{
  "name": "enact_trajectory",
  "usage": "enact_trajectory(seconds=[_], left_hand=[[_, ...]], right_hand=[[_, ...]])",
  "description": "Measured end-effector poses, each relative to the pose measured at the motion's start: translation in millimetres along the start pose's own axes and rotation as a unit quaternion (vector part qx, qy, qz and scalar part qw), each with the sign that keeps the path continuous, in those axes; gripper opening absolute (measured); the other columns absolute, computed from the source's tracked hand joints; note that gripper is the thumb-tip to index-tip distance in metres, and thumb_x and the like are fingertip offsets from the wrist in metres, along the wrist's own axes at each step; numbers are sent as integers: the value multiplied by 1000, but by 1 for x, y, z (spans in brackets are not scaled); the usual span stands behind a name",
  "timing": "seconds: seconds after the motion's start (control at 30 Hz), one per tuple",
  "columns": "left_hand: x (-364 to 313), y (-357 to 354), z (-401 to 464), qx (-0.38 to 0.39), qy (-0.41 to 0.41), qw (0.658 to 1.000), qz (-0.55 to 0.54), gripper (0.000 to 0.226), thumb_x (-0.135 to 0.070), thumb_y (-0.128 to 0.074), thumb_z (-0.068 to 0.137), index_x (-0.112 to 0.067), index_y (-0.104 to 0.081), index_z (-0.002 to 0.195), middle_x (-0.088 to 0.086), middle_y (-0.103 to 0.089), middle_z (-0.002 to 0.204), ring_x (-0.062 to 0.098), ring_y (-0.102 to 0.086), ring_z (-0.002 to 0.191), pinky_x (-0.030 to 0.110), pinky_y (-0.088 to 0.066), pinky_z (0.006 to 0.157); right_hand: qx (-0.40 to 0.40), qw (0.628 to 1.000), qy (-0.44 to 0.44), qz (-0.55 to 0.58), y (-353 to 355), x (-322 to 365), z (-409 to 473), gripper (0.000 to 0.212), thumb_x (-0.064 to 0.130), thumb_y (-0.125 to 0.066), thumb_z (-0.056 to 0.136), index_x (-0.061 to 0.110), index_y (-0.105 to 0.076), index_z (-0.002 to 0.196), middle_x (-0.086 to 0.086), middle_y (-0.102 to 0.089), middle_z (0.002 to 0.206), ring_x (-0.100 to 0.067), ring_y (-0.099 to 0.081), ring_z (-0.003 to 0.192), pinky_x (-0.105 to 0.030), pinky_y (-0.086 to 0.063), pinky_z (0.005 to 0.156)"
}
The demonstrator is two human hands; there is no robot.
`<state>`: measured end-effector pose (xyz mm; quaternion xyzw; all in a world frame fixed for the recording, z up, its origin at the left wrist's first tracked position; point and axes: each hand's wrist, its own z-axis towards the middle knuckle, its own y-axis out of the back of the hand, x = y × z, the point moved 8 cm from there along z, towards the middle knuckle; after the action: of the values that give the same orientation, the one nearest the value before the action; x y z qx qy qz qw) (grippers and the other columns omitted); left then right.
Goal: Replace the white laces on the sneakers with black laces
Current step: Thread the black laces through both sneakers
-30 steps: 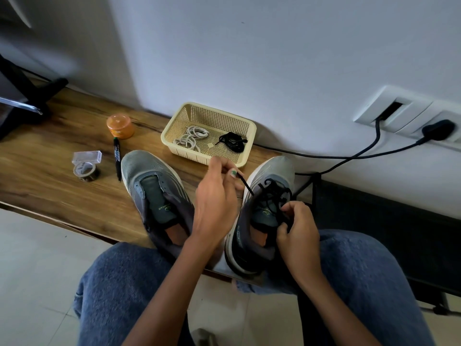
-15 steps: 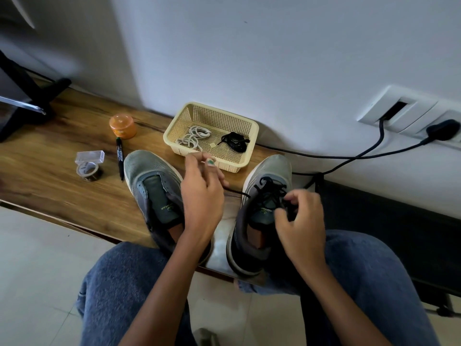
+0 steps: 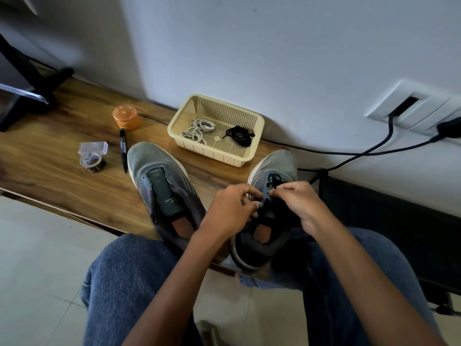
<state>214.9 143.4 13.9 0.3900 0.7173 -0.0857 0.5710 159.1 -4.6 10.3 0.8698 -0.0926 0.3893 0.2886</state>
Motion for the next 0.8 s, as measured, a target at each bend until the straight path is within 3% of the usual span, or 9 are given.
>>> enact_trajectory(seconds=[0.1,0.3,0.4,0.53,0.6,0.7,0.8], left_hand=[[0,0,1,-3,-4,1000,11,12,-18,-67,90,-22,-69,101,0,-70,69,0,-58,54,12,-47,56],[-7,0,-2,-26,-31,997,68,29,-35,-79,77,-23,-63,97,-8,-62,66,4,-57,63,23,-49,64],[-11,-3,-4,-40,-54,989,133,40,-38,-82,72,-24,-54,98,-7,-55,76,10,-53,73,28,-47,69],[-10,7,-3,-63,-49,991,109,21,-32,-75,81,-26,-57,88,-6,-60,77,10,-55,72,28,-48,68],[-12,9,-4,-66,-48,990,113,19,-35,-73,82,-27,-58,88,-6,-61,81,9,-54,75,25,-43,65],[-15,7,-6,-67,-64,983,159,24,-38,-71,83,-26,-56,98,-9,-57,92,8,-52,82,23,-36,67],[-17,8,-7,-76,-79,976,190,33,-38,-73,81,-25,-53,104,-10,-58,91,9,-54,84,26,-38,69]], right_hand=[[30,997,-21,73,-2,0,-1,10,2,-69,83,11,-66,79,-9,-66,75,-19,-63,70,-31,-53,72],[32,994,-37,97,-4,-3,-4,10,3,-69,84,11,-66,80,-9,-67,79,-21,-64,75,-38,-54,80],[16,998,1,65,0,1,-8,9,15,-71,85,7,-71,81,-11,-72,81,-23,-68,77,-36,-55,78],[-15,997,41,61,9,4,-12,22,25,-69,86,4,-70,79,-9,-67,75,-17,-64,70,-28,-52,66],[-9,997,50,55,15,5,-14,24,27,-70,86,3,-69,81,-7,-65,75,-16,-62,71,-27,-49,66],[4,997,72,26,22,12,-16,18,26,-71,84,9,-71,83,-4,-66,78,-14,-60,76,-24,-46,66],[-50,988,142,-36,37,27,-17,5,19,-71,83,21,-66,86,-4,-64,95,-13,-58,84,-22,-42,68]])
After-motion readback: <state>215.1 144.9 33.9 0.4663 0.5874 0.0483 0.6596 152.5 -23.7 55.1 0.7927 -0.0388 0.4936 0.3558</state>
